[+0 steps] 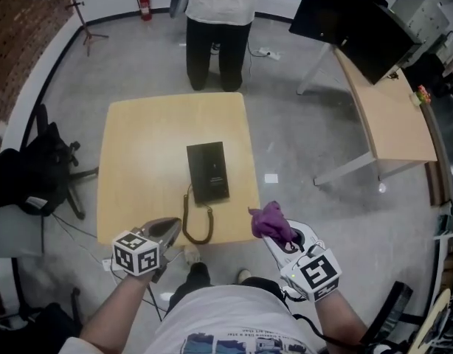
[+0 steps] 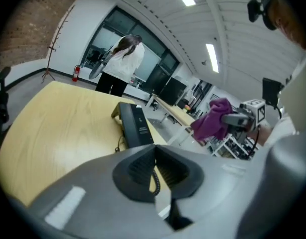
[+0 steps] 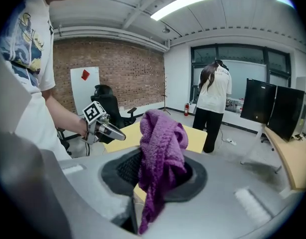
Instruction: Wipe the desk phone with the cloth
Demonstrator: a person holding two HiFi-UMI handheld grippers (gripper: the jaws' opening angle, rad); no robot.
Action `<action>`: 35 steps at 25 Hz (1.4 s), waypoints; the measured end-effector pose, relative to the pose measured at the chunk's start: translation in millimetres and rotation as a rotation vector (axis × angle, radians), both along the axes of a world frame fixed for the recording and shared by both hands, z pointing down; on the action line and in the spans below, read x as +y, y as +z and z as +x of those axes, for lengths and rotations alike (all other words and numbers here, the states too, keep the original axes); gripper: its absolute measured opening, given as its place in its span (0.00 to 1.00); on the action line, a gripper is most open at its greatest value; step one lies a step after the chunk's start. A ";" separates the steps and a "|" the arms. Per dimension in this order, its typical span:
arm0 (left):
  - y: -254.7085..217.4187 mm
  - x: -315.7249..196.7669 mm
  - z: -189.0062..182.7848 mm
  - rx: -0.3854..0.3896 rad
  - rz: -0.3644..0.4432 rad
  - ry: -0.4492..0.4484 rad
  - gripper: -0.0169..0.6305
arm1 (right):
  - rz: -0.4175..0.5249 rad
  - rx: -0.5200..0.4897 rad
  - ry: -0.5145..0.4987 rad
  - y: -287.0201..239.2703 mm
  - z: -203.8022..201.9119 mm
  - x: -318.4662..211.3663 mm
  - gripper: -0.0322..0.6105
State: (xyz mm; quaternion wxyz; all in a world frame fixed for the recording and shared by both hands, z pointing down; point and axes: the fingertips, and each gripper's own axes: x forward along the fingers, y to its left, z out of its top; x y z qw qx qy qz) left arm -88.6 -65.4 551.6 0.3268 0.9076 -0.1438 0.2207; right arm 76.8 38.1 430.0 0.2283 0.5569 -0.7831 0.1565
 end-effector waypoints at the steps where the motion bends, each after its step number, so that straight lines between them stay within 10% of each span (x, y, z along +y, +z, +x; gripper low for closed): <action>1: -6.5 9.1 2.4 -0.007 0.017 -0.001 0.03 | 0.017 -0.007 -0.016 -1.8 -0.4 4.1 0.21; 11: -83.6 142.2 55.0 0.077 0.093 -0.043 0.03 | 0.084 -0.072 -0.187 -5.9 12.5 80.7 0.21; 16: -93.4 194.7 46.4 0.002 0.110 -0.078 0.03 | 0.098 -0.085 -0.266 -3.0 14.3 107.1 0.21; 35: -123.4 241.0 -0.2 0.063 0.177 0.097 0.03 | 0.121 -0.060 -0.191 -20.4 -64.2 159.3 0.21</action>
